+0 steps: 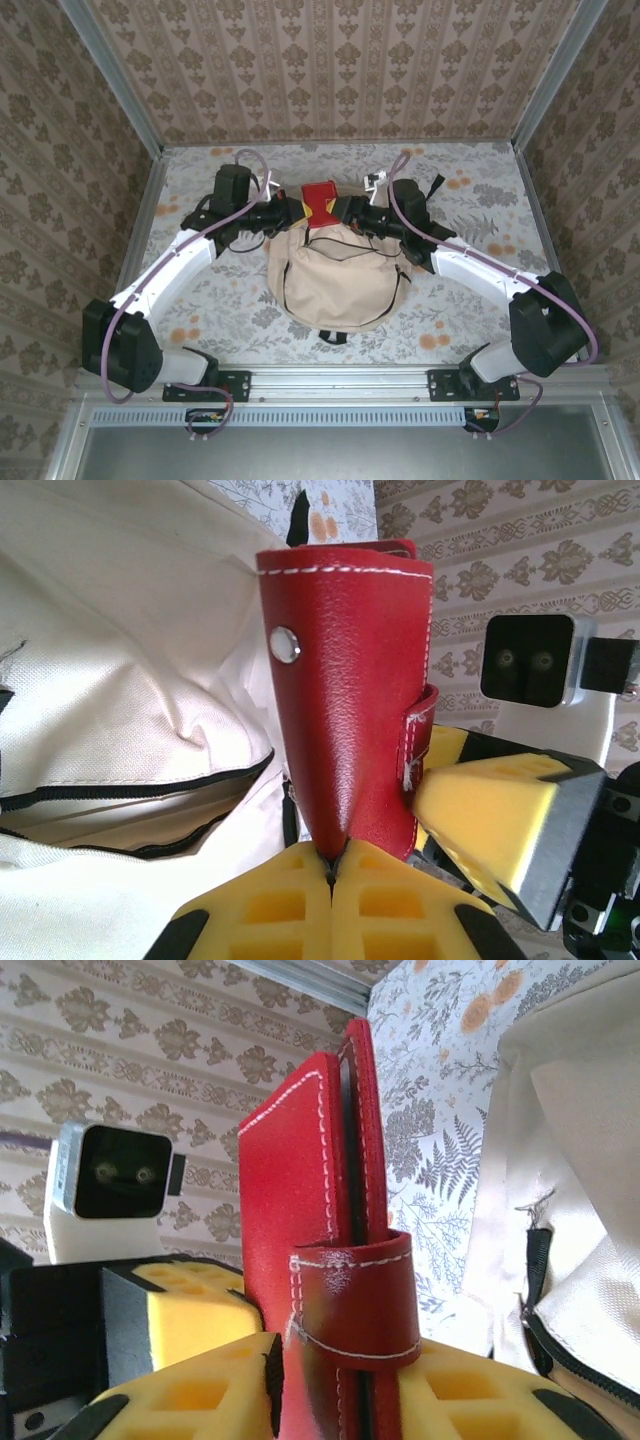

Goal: Pack the student bag

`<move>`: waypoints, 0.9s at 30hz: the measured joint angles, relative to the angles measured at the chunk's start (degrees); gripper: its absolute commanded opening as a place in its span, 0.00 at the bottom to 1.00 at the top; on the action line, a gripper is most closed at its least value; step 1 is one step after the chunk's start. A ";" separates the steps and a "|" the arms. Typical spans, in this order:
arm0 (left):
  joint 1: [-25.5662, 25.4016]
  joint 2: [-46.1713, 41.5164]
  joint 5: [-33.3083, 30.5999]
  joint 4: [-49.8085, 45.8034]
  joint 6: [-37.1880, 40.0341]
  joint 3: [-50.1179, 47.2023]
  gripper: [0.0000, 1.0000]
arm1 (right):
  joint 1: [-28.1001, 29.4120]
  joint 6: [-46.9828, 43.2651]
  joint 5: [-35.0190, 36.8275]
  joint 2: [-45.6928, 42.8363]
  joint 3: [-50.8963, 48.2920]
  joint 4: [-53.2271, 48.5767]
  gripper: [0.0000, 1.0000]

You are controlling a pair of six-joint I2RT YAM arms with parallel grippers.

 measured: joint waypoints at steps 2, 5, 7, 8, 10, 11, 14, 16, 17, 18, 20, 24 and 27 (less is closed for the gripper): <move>0.00 0.04 -0.09 -0.57 -0.11 0.24 0.33 | 0.00 -0.04 -0.04 -0.02 -0.09 -0.28 0.12; 0.13 0.11 -0.76 -2.01 0.55 0.59 0.58 | 0.00 -1.36 0.44 -0.46 -0.09 -2.51 0.10; 0.42 0.09 -2.47 -4.04 1.60 1.01 0.64 | 0.00 -3.08 1.11 -1.42 -0.11 -6.27 0.10; 0.72 0.09 -4.00 -5.40 2.32 1.16 0.66 | 0.00 -4.13 1.31 -2.29 -0.17 -8.59 0.10; 1.20 0.09 -7.39 -8.35 3.72 1.29 0.68 | 0.00 -6.27 1.44 -4.46 -0.55 -12.46 0.09; 1.51 0.09 -9.27 -9.86 4.35 1.29 0.68 | 0.00 -7.30 1.38 -5.84 -0.85 -14.34 0.09; 1.90 0.09 -13.94 -12.83 5.73 0.72 0.70 | 0.00 -9.42 0.00 -9.09 -2.03 -18.67 0.09; 2.08 0.09 -16.44 -13.57 6.25 -0.50 0.71 | 0.13 -9.81 -1.22 -10.23 -3.10 -20.79 0.09; 2.19 0.09 -17.44 -13.88 6.32 -1.33 0.72 | 0.28 -9.79 -1.88 -10.56 -3.80 -21.57 0.09; 2.21 0.09 -18.38 -14.27 6.40 -2.10 0.72 | 0.44 -9.68 -2.34 -10.69 -4.59 -22.08 0.09; 2.21 0.09 -20.11 -14.86 6.43 -3.50 0.73 | 1.01 -8.98 -3.10 -10.78 -6.60 -23.15 0.09; 2.21 0.09 -22.49 -15.13 6.43 -4.76 0.73 | 2.29 -6.10 -4.24 -10.78 -9.81 -23.78 0.09; 2.21 0.09 -23.43 -15.08 6.43 -5.11 0.73 | 2.69 -3.74 -5.20 -10.43 -10.67 -23.43 0.09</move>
